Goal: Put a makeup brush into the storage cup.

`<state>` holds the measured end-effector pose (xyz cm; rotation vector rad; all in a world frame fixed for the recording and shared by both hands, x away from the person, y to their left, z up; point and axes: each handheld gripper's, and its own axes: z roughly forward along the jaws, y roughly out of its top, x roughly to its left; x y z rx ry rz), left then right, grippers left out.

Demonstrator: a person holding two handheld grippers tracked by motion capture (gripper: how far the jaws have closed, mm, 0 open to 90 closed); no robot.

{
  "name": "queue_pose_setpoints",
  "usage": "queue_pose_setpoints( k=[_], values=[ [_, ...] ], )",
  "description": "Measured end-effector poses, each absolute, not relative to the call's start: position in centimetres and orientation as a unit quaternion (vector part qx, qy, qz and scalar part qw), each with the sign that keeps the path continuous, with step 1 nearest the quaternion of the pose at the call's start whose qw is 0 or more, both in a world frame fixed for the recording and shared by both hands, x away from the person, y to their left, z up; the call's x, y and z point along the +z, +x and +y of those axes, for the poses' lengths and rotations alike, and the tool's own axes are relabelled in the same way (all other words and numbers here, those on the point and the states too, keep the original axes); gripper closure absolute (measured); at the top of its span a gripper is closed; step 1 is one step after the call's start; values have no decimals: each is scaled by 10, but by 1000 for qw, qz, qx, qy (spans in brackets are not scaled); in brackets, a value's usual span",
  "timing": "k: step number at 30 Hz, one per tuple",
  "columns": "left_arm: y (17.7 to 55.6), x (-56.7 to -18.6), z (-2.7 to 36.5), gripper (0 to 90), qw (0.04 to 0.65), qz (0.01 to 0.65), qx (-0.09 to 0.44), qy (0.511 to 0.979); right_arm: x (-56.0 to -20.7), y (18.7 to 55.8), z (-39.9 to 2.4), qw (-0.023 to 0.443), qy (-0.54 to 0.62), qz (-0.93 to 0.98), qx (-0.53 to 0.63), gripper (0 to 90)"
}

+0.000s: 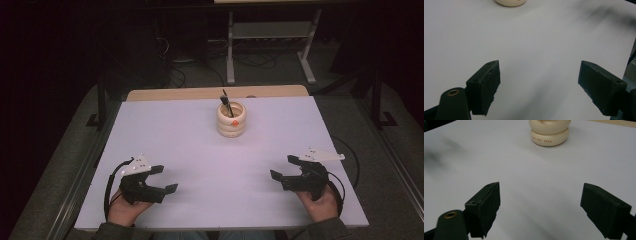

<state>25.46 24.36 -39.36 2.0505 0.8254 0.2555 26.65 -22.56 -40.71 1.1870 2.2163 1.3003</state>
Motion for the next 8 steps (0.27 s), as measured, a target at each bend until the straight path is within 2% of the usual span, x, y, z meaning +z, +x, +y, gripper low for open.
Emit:
queue_pose_setpoints(
  k=[8],
  values=[
    [256,-394,244,176,444,334,100,825,-407,266,-226,154,413,772,458,152]
  ],
)
